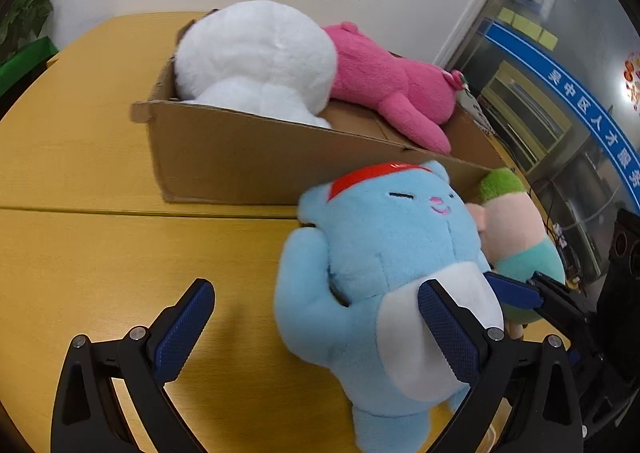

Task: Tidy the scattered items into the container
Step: 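Close both grippers on the blue cat's arm and lift it, then lower the blue cat into the box beside the panda and open both grippers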

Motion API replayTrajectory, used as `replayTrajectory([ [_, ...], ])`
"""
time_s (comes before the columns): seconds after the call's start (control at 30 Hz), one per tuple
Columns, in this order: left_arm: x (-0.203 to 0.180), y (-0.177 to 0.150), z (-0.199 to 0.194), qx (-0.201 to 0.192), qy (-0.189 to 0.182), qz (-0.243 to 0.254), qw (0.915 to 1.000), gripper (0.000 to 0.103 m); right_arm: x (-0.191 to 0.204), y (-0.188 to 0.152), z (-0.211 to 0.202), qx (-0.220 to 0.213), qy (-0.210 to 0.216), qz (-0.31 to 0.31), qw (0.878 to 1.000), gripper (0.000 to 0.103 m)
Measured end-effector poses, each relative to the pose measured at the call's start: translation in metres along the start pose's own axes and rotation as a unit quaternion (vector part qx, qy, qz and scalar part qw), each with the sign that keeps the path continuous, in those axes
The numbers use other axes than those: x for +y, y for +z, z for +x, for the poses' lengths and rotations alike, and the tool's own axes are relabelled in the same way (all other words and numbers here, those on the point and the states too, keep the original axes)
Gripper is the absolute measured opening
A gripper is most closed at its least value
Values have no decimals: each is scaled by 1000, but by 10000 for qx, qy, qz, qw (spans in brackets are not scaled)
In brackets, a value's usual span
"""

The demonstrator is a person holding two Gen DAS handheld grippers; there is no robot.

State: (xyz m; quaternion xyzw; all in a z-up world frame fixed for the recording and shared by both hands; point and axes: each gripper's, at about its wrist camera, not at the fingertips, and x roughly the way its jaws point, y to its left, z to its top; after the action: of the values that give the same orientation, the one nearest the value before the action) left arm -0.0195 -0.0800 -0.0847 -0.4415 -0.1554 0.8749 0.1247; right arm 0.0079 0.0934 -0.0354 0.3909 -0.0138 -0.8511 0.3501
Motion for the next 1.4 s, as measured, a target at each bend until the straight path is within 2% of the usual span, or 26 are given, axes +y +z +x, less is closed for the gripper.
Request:
replayTrajectory([
  [0.1,8,1,-6,4,-184,-45,9998,103,0,2,0,-111,-72,-57,9999,80],
  [0.23,9,4,-9,-34,-233,229,9995,103,-27,5,-8,-183,-189,551,9981,80],
  [0.33,17,6,10,251,-253,133,9993,100,-44,5,-12,-109,-486,731,9961,80],
  [0.37,20,5,16,375,-293,105,9988,91,-50,5,-11,-79,-548,805,9952,79],
  [0.4,22,4,23,509,-330,76,9981,77,-56,5,-11,-65,-585,871,9945,75],
  [0.47,27,0,35,737,-521,-61,9959,68,-63,6,-10,-52,-747,921,9929,70],
  [0.5,28,0,35,743,-547,-83,9957,60,-65,8,-9,-23,-886,899,9920,64],
  [0.53,28,-1,36,764,-539,-81,9956,55,-68,8,-7,45,-1108,857,9901,52],
  [0.57,27,-1,38,806,-533,-83,9953,45,-71,9,-3,160,-1375,810,9870,47],
  [0.63,25,-2,40,879,-594,-100,9943,33,-78,8,8,366,-1496,830,9846,45],
  [0.77,17,-2,39,843,-325,123,9958,28,-76,10,23,640,-1406,762,9851,45],
  [0.8,16,-2,38,838,-303,154,9959,26,-75,10,26,697,-1314,747,9861,42],
  [0.83,14,-1,37,822,-293,181,9960,25,-76,10,29,748,-1187,745,9873,29],
  [0.97,6,1,22,569,-90,354,9977,22,-76,9,38,802,-945,762,9894,24],
  [1.13,-18,17,-19,48,-53,649,9979,21,-62,10,15,220,-925,760,9926,20],
  [1.27,-54,59,-61,-770,-71,1155,9903,21,-54,43,-23,-508,-985,645,9917,20],
  [1.33,-67,91,-63,-1004,-59,1340,9859,21,-56,68,-37,-790,-1075,517,9897,20],
  [1.4,-73,123,-53,-1114,-28,1389,9840,22,-63,100,-46,-1016,-1346,327,9851,20],
])
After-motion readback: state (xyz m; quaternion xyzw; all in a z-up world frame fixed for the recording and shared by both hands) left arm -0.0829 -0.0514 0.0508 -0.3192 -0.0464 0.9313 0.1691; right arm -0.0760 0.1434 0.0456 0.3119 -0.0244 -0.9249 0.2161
